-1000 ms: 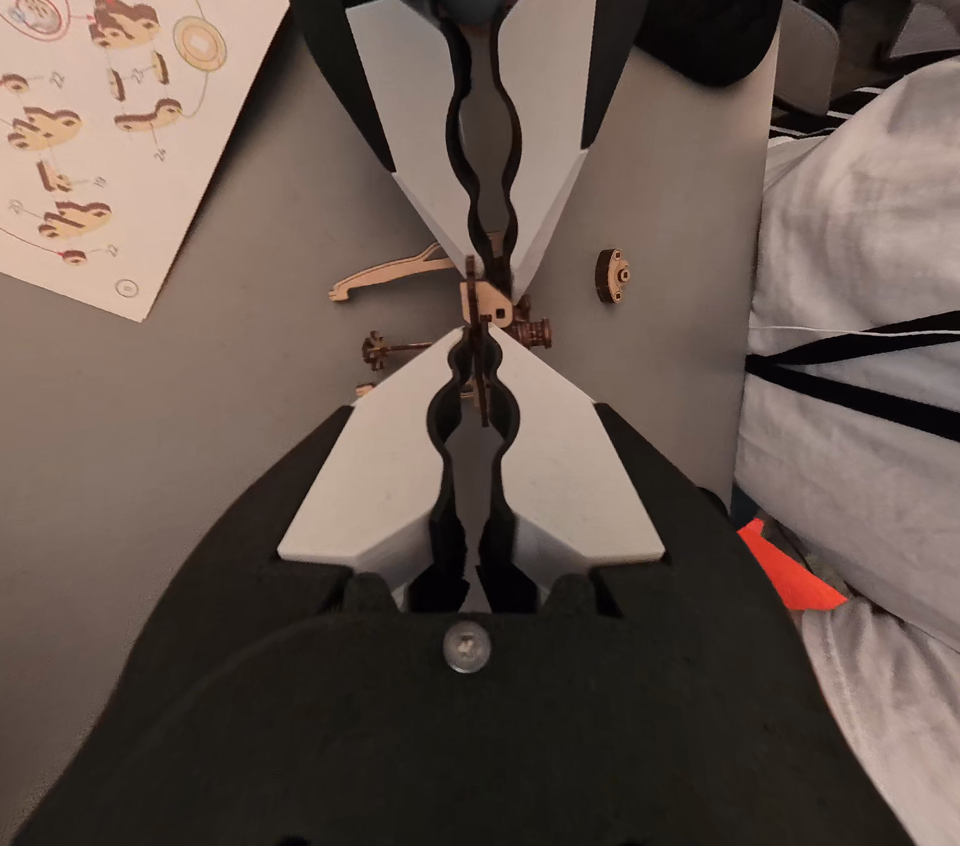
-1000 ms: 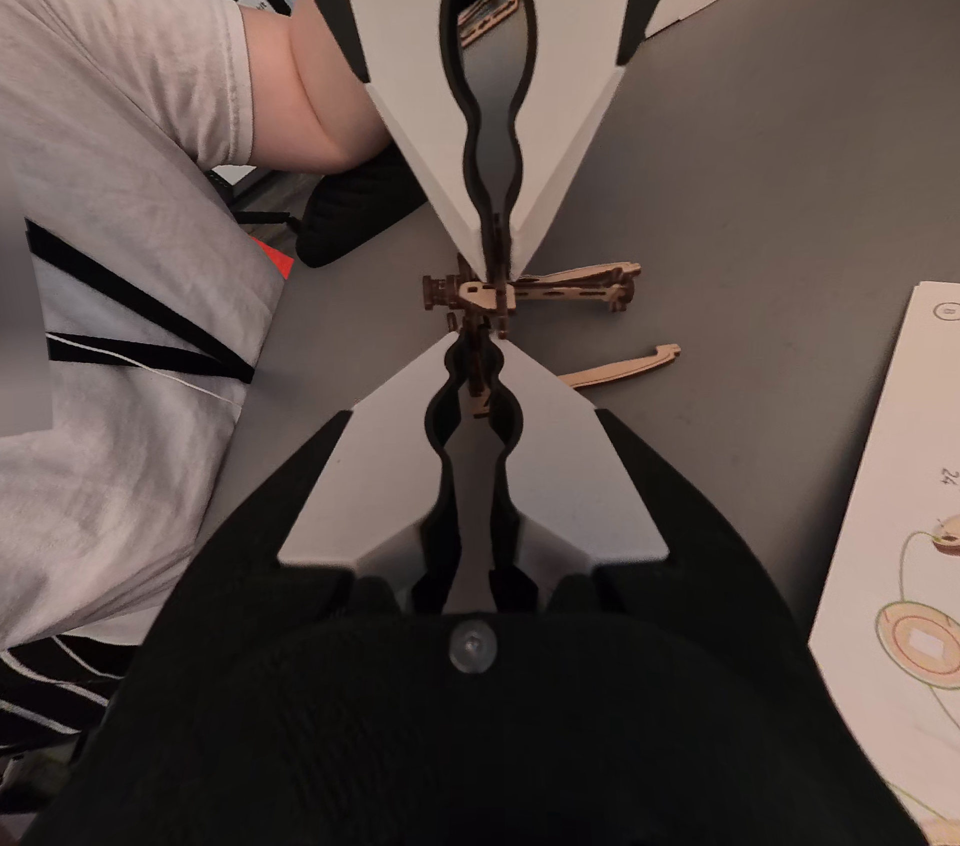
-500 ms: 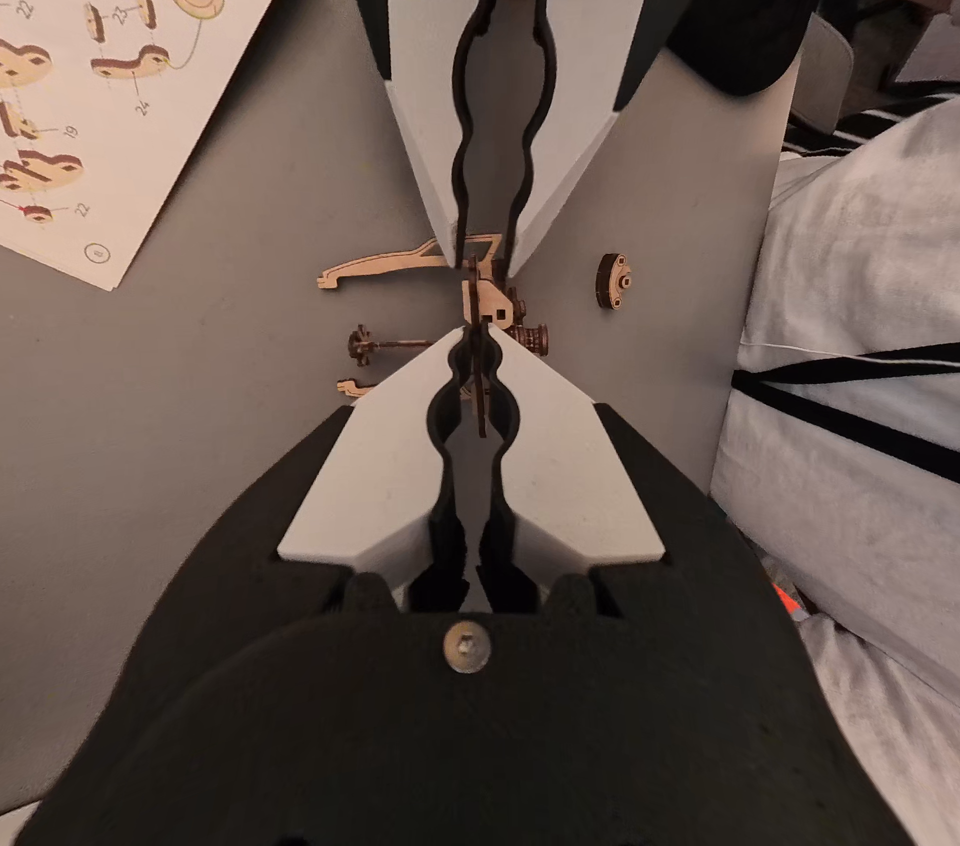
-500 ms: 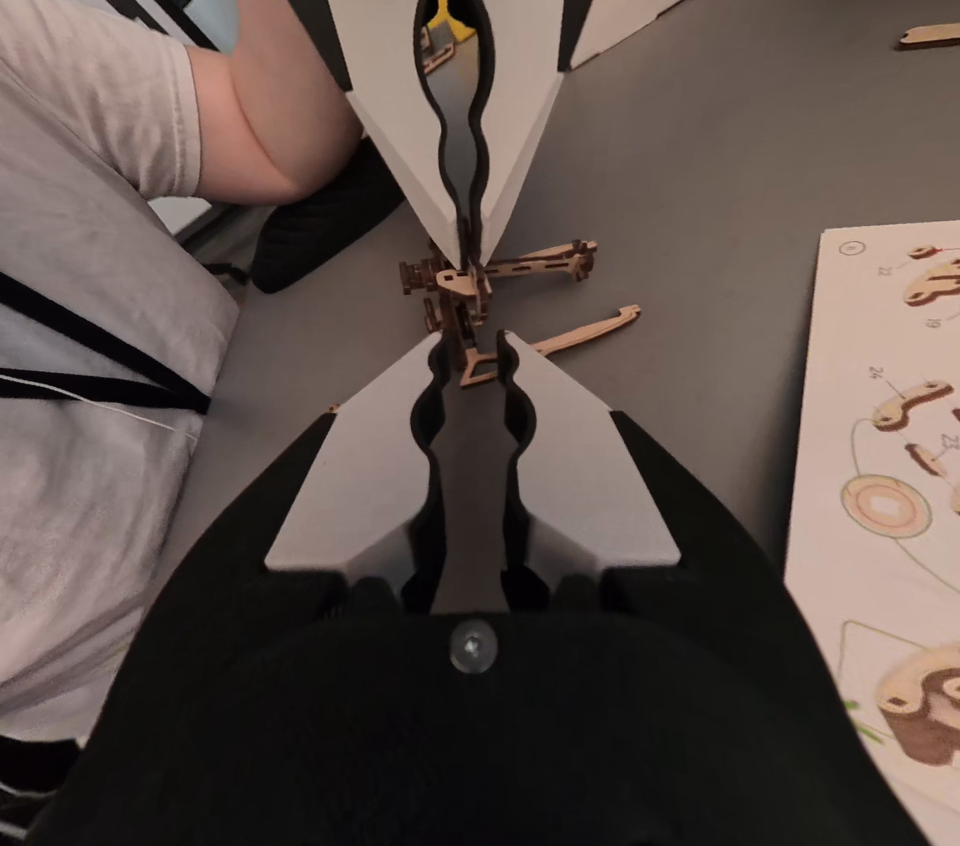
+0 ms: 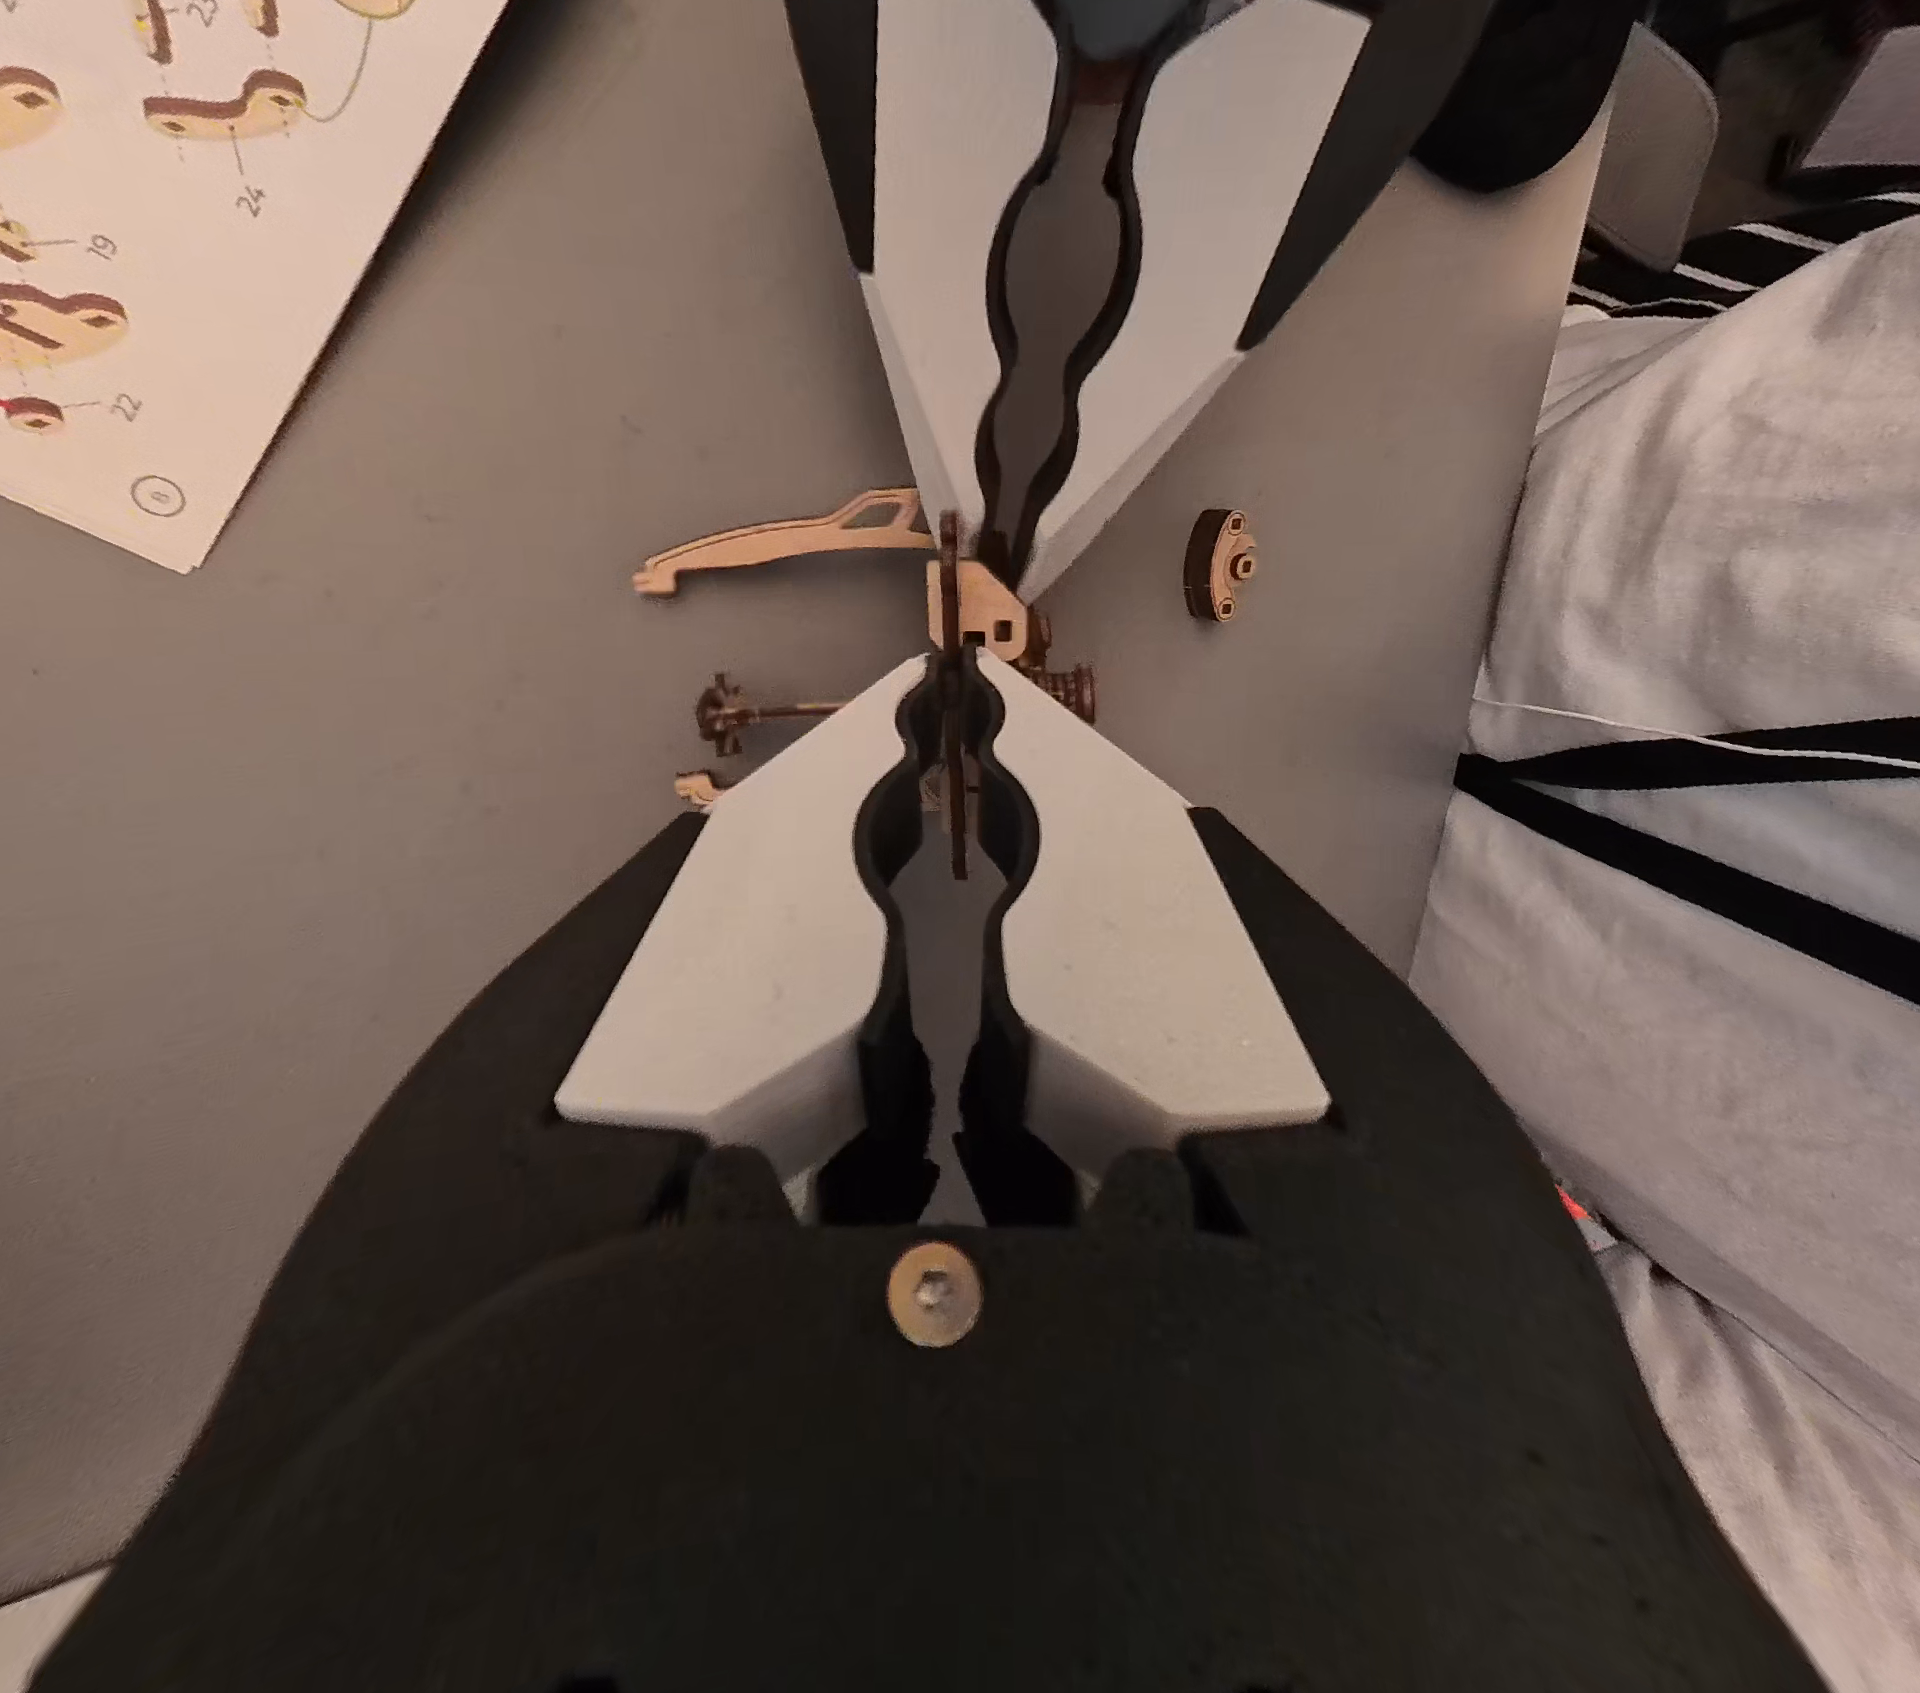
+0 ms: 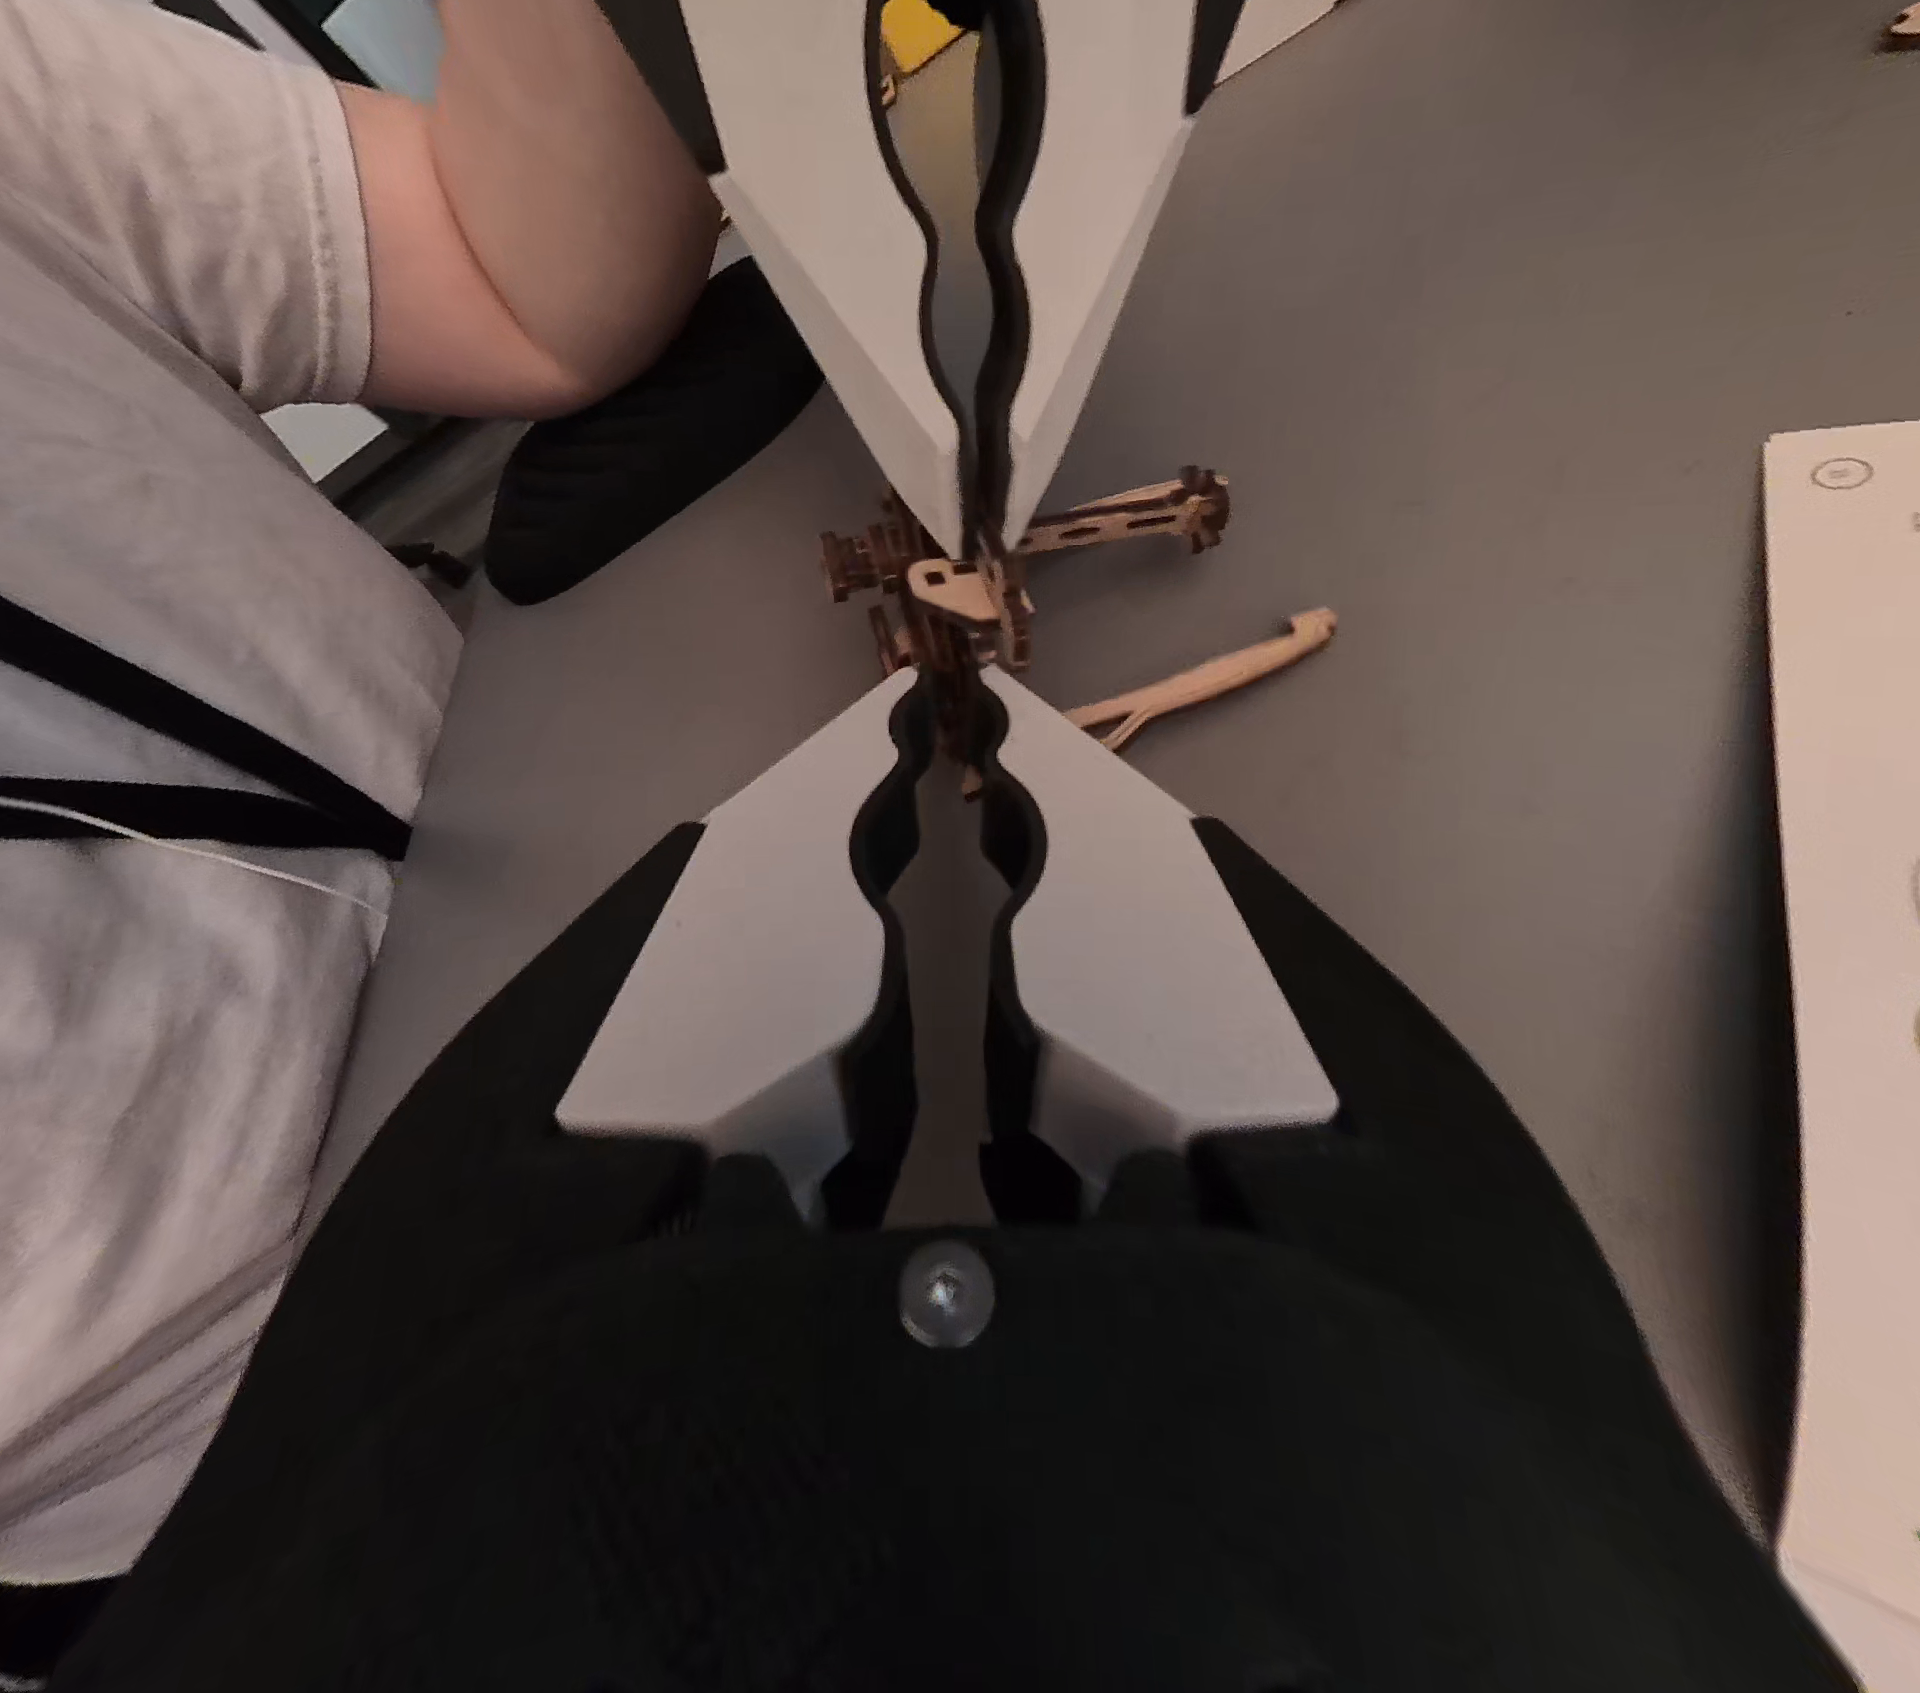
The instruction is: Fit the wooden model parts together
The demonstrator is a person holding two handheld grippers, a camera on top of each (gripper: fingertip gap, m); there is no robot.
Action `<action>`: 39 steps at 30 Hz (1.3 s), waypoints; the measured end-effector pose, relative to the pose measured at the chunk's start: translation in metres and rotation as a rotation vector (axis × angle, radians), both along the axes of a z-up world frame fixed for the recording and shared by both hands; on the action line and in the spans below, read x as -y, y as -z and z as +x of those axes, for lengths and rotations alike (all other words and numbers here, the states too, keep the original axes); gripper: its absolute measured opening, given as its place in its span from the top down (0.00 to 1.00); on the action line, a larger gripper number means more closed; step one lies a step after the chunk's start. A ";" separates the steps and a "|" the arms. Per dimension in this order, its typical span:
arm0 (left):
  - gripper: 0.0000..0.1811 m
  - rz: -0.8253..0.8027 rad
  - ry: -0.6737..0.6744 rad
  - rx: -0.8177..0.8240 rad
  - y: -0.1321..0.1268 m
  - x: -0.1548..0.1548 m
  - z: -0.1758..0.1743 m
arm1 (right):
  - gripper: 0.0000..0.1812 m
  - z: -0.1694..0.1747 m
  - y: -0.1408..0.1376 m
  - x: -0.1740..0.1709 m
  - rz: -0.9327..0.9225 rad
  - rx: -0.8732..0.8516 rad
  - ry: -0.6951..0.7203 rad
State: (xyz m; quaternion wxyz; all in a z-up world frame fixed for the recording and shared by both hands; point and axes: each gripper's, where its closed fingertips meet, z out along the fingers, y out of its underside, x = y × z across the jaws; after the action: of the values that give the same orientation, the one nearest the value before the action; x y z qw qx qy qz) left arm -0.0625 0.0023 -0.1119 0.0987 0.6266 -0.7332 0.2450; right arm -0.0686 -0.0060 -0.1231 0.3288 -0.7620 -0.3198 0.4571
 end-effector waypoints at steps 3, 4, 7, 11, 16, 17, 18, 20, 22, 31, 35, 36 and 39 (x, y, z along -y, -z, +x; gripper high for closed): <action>1.00 0.029 -0.018 -0.008 0.001 -0.005 0.000 | 0.99 -0.002 0.000 -0.002 0.048 0.030 0.013; 1.00 0.040 -0.017 -0.004 0.000 -0.006 -0.001 | 0.99 -0.002 -0.001 -0.003 0.046 0.027 0.024; 1.00 0.069 -0.002 0.011 -0.001 -0.008 0.000 | 0.99 -0.002 -0.002 -0.004 -0.014 -0.019 0.032; 1.00 0.027 0.037 0.048 -0.006 -0.002 0.001 | 0.99 -0.003 -0.007 0.001 -0.088 -0.078 -0.005; 1.00 -0.043 0.031 0.072 -0.006 -0.001 0.005 | 0.99 0.001 -0.006 0.002 -0.125 -0.073 -0.005; 1.00 -0.061 0.028 0.075 -0.005 0.000 0.006 | 0.98 0.002 -0.006 0.002 -0.135 -0.076 -0.003; 1.00 -0.073 0.026 0.076 -0.005 0.000 0.006 | 0.98 0.003 -0.005 0.002 -0.145 -0.080 -0.001; 1.00 -0.090 0.024 0.078 -0.004 0.001 0.007 | 0.98 0.003 -0.004 0.002 -0.155 -0.085 -0.002; 1.00 -0.096 0.026 0.082 -0.004 0.001 0.007 | 0.98 0.003 -0.004 0.002 -0.154 -0.080 -0.004; 0.90 -0.188 0.015 0.090 -0.010 0.008 0.009 | 0.98 0.005 -0.001 0.000 -0.127 -0.038 0.009; 1.00 -0.092 0.032 0.088 -0.001 0.001 0.009 | 0.98 0.004 0.001 0.002 -0.106 -0.010 0.001; 0.99 -0.096 0.034 0.081 0.000 0.002 0.008 | 0.98 0.004 0.002 0.002 -0.109 -0.009 0.000; 0.98 -0.116 0.015 0.083 -0.001 0.002 0.009 | 0.98 0.006 0.002 0.000 -0.109 -0.010 0.014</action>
State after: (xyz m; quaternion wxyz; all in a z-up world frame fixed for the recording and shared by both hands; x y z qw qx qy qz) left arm -0.0531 0.0008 -0.1106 0.1061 0.6036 -0.7258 0.3124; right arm -0.0631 -0.0060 -0.1249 0.2915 -0.7788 -0.2873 0.4754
